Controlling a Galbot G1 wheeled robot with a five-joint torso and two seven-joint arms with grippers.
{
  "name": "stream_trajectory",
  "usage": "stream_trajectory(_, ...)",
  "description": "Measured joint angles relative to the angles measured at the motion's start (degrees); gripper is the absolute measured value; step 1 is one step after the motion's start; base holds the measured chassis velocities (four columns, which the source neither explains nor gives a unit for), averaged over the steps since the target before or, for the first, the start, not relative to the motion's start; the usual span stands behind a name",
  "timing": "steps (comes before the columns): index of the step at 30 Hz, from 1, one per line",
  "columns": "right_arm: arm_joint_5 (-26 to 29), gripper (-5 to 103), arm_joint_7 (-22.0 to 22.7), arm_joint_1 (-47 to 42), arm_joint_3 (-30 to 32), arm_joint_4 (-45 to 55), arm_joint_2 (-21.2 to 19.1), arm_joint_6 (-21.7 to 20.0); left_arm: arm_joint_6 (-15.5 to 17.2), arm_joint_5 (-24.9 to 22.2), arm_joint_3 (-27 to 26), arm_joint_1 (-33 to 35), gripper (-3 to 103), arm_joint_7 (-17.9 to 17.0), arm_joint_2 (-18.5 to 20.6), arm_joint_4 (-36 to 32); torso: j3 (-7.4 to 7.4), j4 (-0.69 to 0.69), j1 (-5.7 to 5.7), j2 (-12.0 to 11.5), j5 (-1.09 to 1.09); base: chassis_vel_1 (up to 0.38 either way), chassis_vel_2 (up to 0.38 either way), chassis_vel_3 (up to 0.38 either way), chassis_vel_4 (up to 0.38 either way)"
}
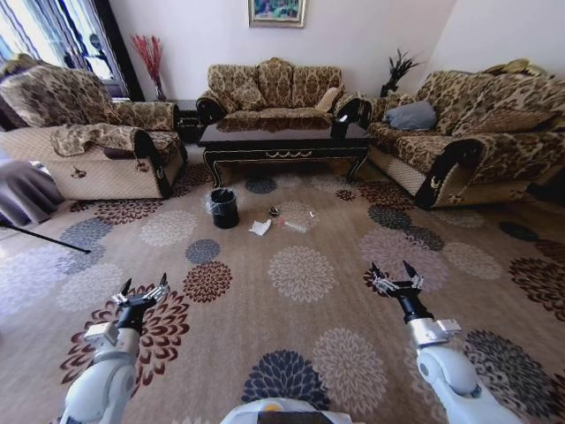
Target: Move to the front of the table and pick up the trash from the floor, then place it into the trash bin.
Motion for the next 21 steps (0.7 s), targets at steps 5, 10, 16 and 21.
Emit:
stream_trajectory(5,0.0,100,0.1,0.1,0.1,-0.1,0.0,0.2,0.0,0.0,0.1,-0.1,100,0.0,0.0,0.2,-0.66,0.0,-0.32,-1.0,0.0,0.0,0.0,0.0,0.0)
stream_trajectory(10,0.0,100,-0.1,0.2,0.1,-0.2,0.2,0.5,0.0,0.1,0.2,-0.2,100,0.0,0.0,0.4,-1.49,0.0,-0.65,-2.1,0.0,0.0,0.0,0.0,0.0)
stream_trajectory(16,-0.1,100,0.2,0.2,0.4,-0.3,0.2,0.5,0.0,0.1,0.2,-0.2,100,0.0,0.1,0.3,-2.39,0.0,-1.07,-3.5,0.0,0.0,0.0,0.0,0.0)
stream_trajectory(21,-0.2,100,0.2,0.3,0.7,-0.6,-0.1,0.9,-0.1,-0.1,0.0,-0.4,100,0.1,0.4,0.5,-3.17,0.0,-1.43,-4.6,0.0,0.0,0.0,0.0,0.0)
